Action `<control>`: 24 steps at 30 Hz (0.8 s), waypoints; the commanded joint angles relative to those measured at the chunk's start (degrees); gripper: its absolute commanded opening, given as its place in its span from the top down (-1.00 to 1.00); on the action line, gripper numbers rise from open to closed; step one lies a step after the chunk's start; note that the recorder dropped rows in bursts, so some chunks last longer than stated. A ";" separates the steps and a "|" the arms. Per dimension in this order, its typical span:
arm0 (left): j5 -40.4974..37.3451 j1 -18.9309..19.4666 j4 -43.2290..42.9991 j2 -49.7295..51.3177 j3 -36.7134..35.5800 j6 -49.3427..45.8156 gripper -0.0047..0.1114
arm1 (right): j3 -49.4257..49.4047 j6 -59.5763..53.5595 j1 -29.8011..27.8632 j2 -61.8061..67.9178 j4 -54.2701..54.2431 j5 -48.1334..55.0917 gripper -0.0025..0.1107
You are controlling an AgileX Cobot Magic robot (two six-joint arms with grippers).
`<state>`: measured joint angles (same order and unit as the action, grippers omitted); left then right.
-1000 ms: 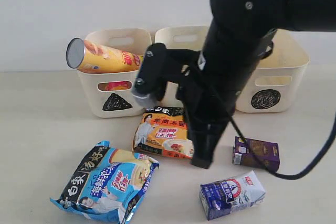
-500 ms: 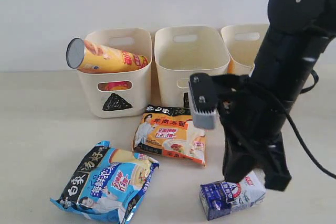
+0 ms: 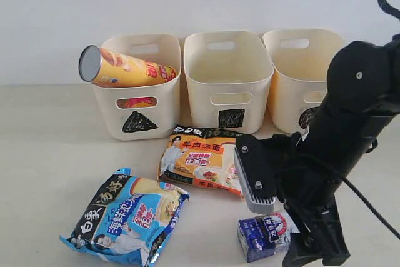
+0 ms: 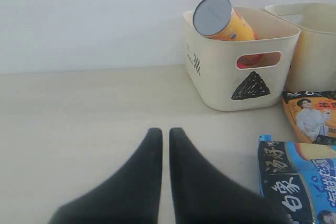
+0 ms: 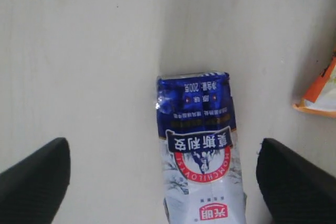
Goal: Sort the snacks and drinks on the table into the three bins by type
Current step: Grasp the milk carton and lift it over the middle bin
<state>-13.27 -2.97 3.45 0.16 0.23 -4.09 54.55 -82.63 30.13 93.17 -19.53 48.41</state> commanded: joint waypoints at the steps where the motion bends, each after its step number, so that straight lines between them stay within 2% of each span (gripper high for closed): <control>1: -0.05 0.07 0.60 -0.16 -0.23 -0.27 0.84 | -1.26 -1.98 -0.35 -0.46 -0.24 -2.33 -0.57; 17: -0.05 0.07 0.60 -0.16 -0.23 -0.27 0.84 | -1.26 -2.82 -0.35 10.41 -0.54 -9.54 -0.53; 19: -0.05 0.07 0.60 -0.16 -0.23 -0.27 0.84 | -1.26 -4.37 -0.35 10.70 -0.54 -11.18 -0.30; 21: -0.05 0.07 0.60 -0.16 -0.23 -0.27 0.84 | -1.26 -7.34 -0.35 9.91 -0.15 -12.34 0.57; 22: -0.05 0.07 0.60 -0.16 -0.23 -0.27 0.84 | -1.26 -9.52 -0.35 8.74 -0.15 -12.75 0.92; 24: -0.05 0.07 0.60 -0.16 -0.23 -0.27 0.84 | -1.26 -10.91 -0.35 6.34 -0.37 -11.72 0.94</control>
<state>-13.27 -2.97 3.45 0.16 0.23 -4.09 53.34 -91.43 30.06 102.30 -20.01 36.11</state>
